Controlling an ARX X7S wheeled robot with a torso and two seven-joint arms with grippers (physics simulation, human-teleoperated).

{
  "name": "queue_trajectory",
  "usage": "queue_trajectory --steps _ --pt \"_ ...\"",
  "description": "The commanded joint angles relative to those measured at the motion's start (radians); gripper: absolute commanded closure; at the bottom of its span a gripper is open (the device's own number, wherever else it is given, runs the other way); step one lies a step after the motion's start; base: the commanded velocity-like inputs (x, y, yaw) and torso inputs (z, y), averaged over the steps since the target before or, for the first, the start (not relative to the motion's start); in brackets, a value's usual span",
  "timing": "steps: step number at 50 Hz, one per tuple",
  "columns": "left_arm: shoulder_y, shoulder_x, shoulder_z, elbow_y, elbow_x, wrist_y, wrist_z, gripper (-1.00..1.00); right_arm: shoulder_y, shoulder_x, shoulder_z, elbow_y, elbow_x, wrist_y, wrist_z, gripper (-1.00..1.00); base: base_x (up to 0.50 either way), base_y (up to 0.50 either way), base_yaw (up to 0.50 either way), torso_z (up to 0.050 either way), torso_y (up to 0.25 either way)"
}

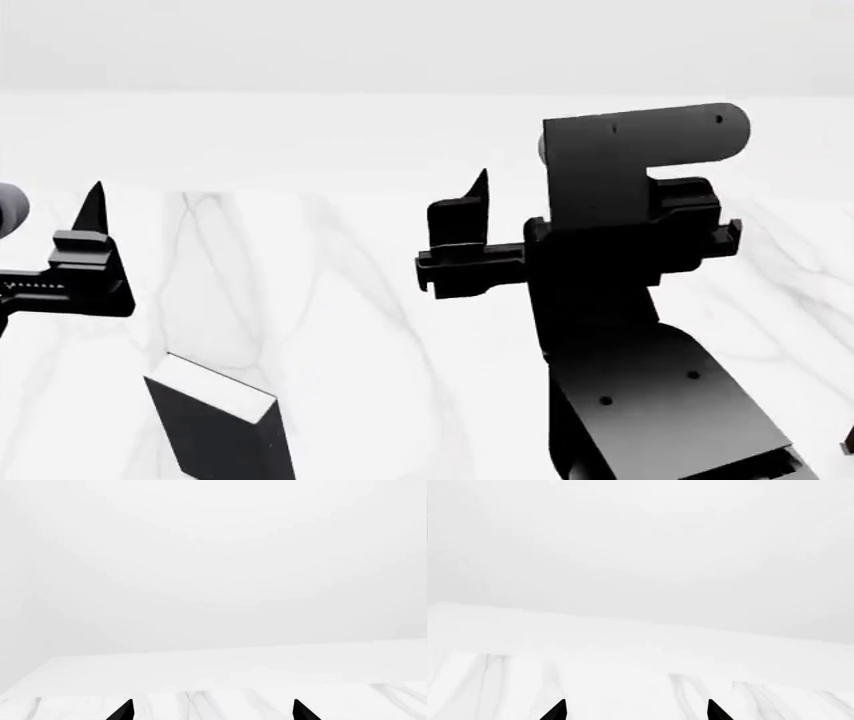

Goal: Pick up the book on the left and place it on top of the shelf.

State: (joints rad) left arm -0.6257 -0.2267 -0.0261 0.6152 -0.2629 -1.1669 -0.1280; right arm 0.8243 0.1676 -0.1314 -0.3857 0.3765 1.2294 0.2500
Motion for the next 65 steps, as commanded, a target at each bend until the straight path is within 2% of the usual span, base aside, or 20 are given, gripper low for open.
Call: queue_trajectory --steps 1,5,7,8,14,17,35,54,65 --pt "-0.005 0.007 -0.008 0.004 0.001 -0.002 0.015 -1.0 0.131 0.053 -0.164 0.161 0.005 0.037 -0.128 -1.0 0.0 0.0 0.0 0.0 0.0" --pt "-0.006 0.005 -0.007 0.005 -0.001 -0.003 0.013 -1.0 0.191 0.1 -0.26 0.26 0.072 -0.017 -0.328 -1.0 0.0 0.0 0.0 0.0 0.0" --pt "-0.007 0.005 -0.008 0.004 -0.002 -0.002 0.012 -1.0 0.217 0.094 -0.267 0.337 0.078 -0.045 -0.369 -1.0 0.0 0.0 0.0 0.0 0.0" --pt "-0.006 0.004 -0.008 0.002 -0.002 -0.001 0.012 -1.0 0.237 0.103 -0.315 0.388 0.067 -0.07 -0.411 -1.0 0.0 0.0 0.0 0.0 0.0" --pt "-0.004 0.003 -0.007 -0.004 -0.004 0.005 0.01 -1.0 0.275 0.126 -0.449 0.448 0.047 -0.124 -0.522 -1.0 0.0 0.0 0.0 0.0 0.0" --pt "-0.003 0.002 -0.008 -0.003 -0.006 0.006 0.01 -1.0 0.284 0.121 -0.464 0.474 0.051 -0.145 -0.552 -1.0 0.0 0.0 0.0 0.0 0.0" --pt "0.007 -0.002 -0.008 -0.013 -0.011 0.022 0.005 -1.0 0.266 0.116 -0.558 0.504 0.027 -0.219 -0.604 -1.0 0.0 0.0 0.0 0.0 0.0" --pt "0.011 -0.006 -0.005 -0.019 -0.018 0.028 -0.002 -1.0 0.228 0.149 -0.555 0.306 0.145 -0.126 -0.676 -1.0 0.0 0.0 0.0 0.0 0.0" --pt "0.011 -0.009 -0.004 -0.015 -0.024 0.025 -0.007 -1.0 0.225 0.146 -0.544 0.277 0.175 -0.106 -0.68 -1.0 0.0 0.0 0.0 0.0 0.0"
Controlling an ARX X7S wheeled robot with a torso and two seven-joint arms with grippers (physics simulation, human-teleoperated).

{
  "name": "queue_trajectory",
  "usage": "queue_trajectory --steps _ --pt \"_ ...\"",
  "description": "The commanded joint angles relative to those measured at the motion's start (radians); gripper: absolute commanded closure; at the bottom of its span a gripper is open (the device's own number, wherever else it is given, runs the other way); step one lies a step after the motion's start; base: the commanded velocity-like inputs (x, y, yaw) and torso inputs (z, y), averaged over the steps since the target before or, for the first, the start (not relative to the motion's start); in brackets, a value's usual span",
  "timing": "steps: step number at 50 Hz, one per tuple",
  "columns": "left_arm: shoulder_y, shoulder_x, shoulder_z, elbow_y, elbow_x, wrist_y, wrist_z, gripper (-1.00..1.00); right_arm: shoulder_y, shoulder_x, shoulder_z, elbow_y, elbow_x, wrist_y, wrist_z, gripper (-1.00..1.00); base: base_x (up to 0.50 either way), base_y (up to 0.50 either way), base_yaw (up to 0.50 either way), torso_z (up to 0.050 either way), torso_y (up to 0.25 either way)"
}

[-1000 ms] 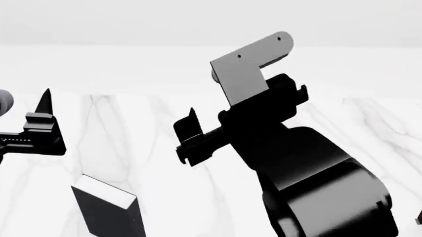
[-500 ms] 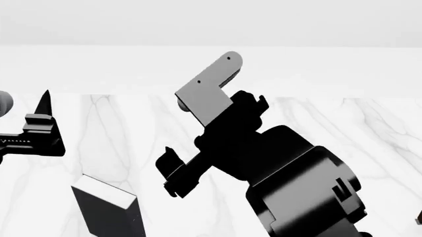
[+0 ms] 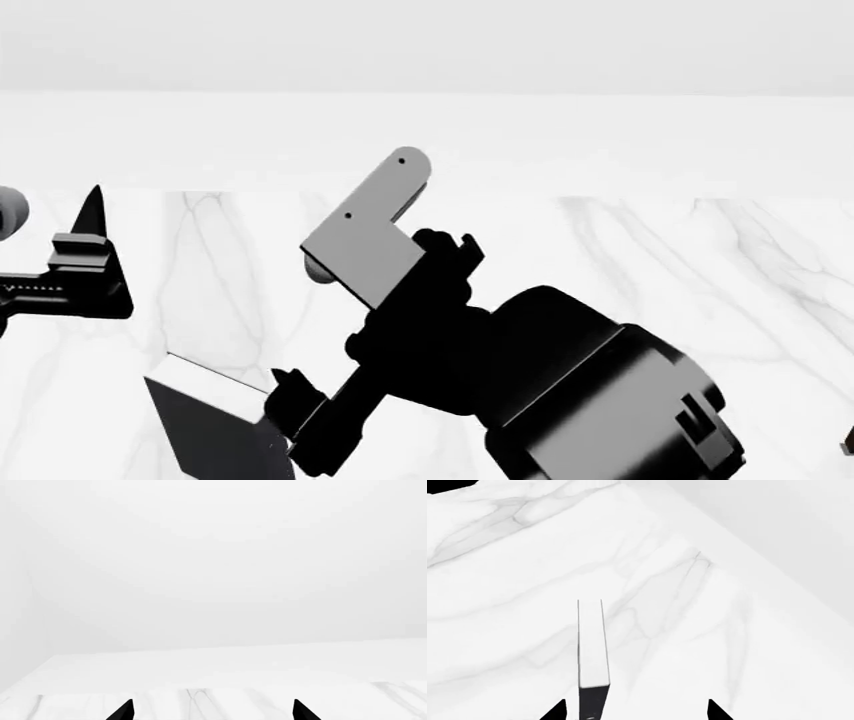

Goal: Pick up the book on the left and place it on top of the shelf.

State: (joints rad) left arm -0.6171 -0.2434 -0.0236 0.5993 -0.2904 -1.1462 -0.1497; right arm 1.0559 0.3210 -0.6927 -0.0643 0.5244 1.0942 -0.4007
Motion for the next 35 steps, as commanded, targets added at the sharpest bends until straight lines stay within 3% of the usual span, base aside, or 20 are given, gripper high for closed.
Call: queue_trajectory --steps 1,35 --pt "0.001 0.007 -0.007 0.0 0.003 0.004 0.015 -1.0 -0.008 -0.011 0.013 -0.039 0.023 0.023 -0.028 -1.0 0.0 0.0 0.0 0.0 0.0" --pt "0.01 0.0 -0.005 -0.012 -0.011 0.024 0.006 -1.0 -0.04 -0.119 -0.096 0.175 -0.068 -0.151 -0.023 -1.0 0.0 0.0 0.0 0.0 0.0"
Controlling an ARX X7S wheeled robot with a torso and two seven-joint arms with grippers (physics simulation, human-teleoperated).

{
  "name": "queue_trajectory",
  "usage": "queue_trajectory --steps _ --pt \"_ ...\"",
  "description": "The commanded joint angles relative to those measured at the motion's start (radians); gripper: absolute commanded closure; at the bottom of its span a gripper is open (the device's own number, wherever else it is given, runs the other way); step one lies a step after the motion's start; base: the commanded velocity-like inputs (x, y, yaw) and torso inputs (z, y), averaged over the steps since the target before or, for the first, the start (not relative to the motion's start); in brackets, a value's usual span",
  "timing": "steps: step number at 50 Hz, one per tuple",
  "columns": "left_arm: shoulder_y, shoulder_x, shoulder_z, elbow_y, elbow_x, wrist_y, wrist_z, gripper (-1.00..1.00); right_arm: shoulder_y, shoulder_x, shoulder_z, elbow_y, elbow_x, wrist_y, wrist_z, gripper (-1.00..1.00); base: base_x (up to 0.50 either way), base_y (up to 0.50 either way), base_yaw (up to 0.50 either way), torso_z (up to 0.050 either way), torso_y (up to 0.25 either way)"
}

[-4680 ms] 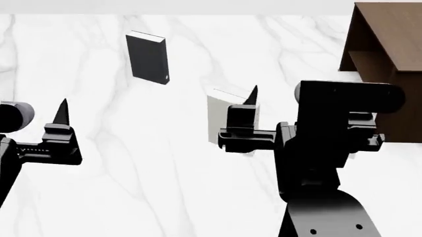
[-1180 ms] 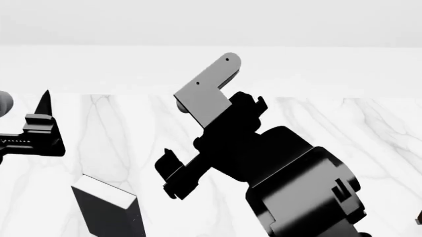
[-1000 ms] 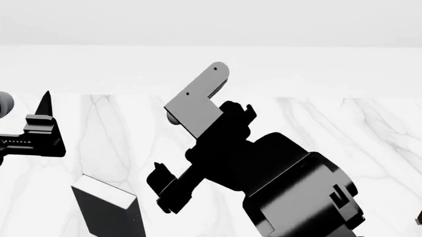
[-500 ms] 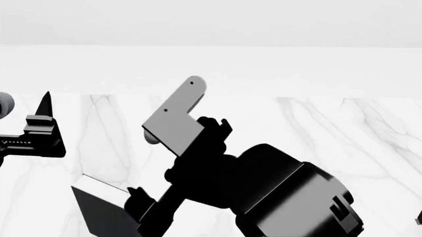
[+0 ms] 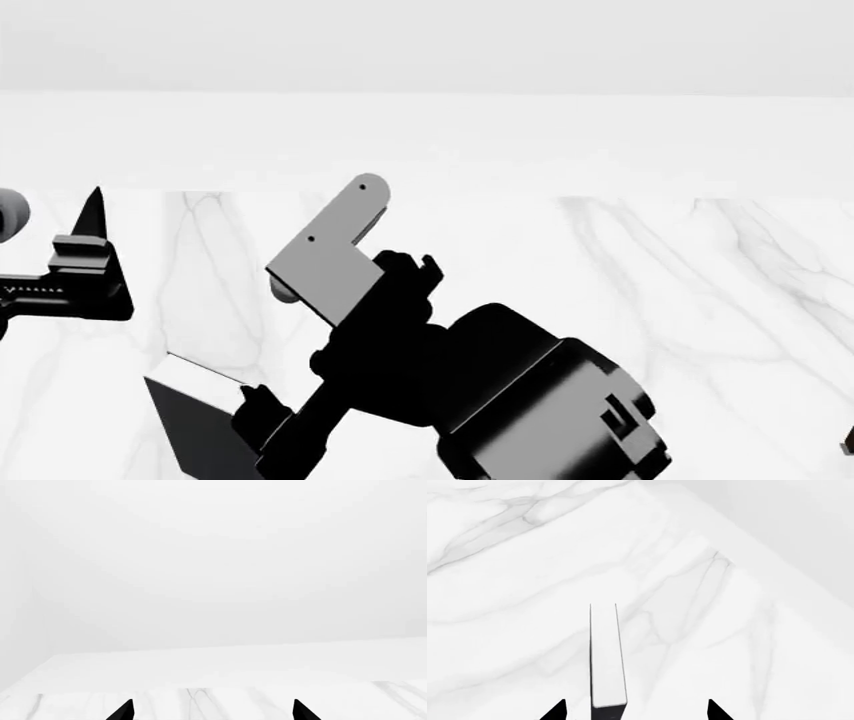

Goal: Pick up the book on the left and place it on top of the shelf.

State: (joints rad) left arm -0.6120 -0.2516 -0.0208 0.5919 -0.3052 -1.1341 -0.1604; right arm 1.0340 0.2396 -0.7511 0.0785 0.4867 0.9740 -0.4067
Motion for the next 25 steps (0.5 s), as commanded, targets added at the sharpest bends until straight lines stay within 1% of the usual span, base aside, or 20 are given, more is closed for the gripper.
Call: queue_trajectory --steps 1,14,25 --pt "0.005 0.007 -0.007 -0.004 0.004 0.012 0.016 -1.0 -0.02 -0.039 -0.039 0.033 -0.031 -0.031 -0.016 -1.0 0.0 0.0 0.0 0.0 0.0" --pt "0.007 0.006 -0.001 -0.016 0.001 0.023 0.013 -1.0 -0.03 -0.066 -0.074 0.077 -0.048 -0.066 -0.016 -1.0 0.0 0.0 0.0 0.0 0.0" --pt "0.013 0.004 0.007 -0.015 -0.004 0.032 0.012 -1.0 -0.023 -0.118 -0.112 0.208 -0.085 -0.159 -0.028 -1.0 0.0 0.0 0.0 0.0 0.0"
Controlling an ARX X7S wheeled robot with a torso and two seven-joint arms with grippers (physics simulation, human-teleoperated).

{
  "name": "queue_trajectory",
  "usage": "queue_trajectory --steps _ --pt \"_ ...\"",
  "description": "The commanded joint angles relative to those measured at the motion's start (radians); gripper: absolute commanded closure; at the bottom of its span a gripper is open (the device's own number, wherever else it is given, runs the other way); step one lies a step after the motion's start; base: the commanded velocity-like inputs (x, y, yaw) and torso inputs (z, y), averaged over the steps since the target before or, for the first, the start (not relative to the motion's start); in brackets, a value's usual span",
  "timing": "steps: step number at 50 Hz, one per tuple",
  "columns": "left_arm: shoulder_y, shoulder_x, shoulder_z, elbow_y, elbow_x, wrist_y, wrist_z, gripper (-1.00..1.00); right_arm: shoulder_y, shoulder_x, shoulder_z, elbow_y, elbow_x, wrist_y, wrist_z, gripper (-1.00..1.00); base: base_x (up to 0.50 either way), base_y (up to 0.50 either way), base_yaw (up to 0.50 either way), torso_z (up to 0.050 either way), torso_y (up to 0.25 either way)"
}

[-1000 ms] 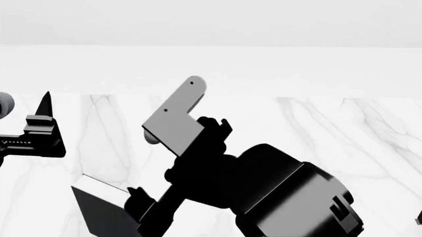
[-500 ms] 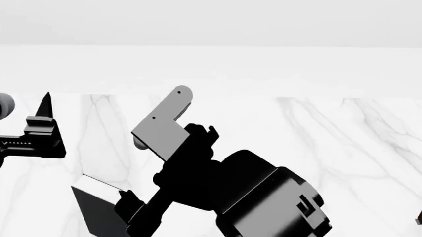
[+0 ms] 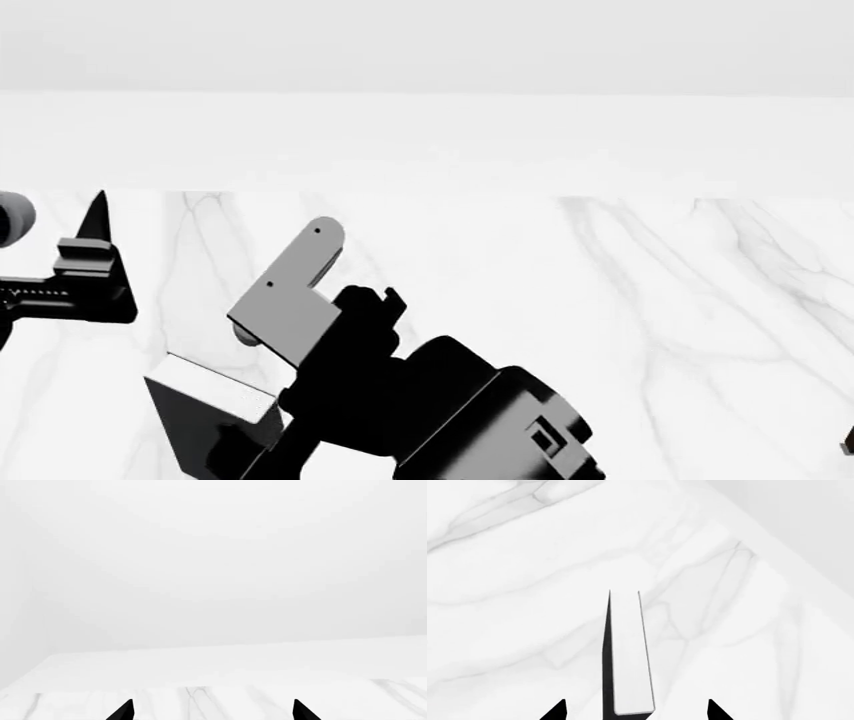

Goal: Pick up the book on the left and place it on top of the shelf.

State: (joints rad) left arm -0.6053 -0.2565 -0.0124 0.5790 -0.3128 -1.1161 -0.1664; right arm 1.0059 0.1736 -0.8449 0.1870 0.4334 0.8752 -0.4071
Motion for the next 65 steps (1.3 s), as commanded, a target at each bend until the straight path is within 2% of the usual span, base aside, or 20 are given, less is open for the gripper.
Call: queue_trajectory --steps 1,8,20,34,39,40,65 --pt "0.007 0.009 0.0 -0.003 0.004 0.016 0.018 -1.0 0.007 -0.055 -0.021 0.11 -0.032 -0.066 -0.031 -1.0 0.0 0.0 0.0 0.0 0.0" --pt "0.006 0.007 0.002 0.005 -0.002 0.011 0.017 -1.0 0.018 -0.085 -0.036 0.189 -0.04 -0.105 -0.048 -1.0 0.0 0.0 0.0 0.0 0.0" --pt "0.015 -0.004 0.023 0.008 -0.001 0.033 0.021 -1.0 0.025 -0.081 -0.036 0.198 -0.028 -0.109 -0.052 -1.0 0.0 0.0 0.0 0.0 -0.007" --pt "0.02 -0.013 0.031 0.01 -0.001 0.035 0.015 -1.0 0.025 -0.085 -0.047 0.214 -0.023 -0.121 -0.052 -1.0 0.0 0.0 0.0 0.0 -0.25" --pt "0.026 0.002 0.001 0.006 -0.03 0.047 0.032 -1.0 0.02 -0.083 -0.048 0.216 -0.022 -0.13 -0.048 -1.0 0.0 0.0 0.0 0.0 -0.15" --pt "0.026 -0.004 0.012 0.006 -0.018 0.05 0.024 -1.0 0.016 -0.072 -0.059 0.197 -0.023 -0.138 -0.061 1.0 0.0 0.0 0.0 0.0 0.0" --pt "0.033 -0.008 0.005 0.004 -0.03 0.06 0.015 -1.0 0.018 -0.071 -0.032 0.189 0.001 -0.138 -0.019 1.0 0.0 0.0 0.0 0.0 0.0"
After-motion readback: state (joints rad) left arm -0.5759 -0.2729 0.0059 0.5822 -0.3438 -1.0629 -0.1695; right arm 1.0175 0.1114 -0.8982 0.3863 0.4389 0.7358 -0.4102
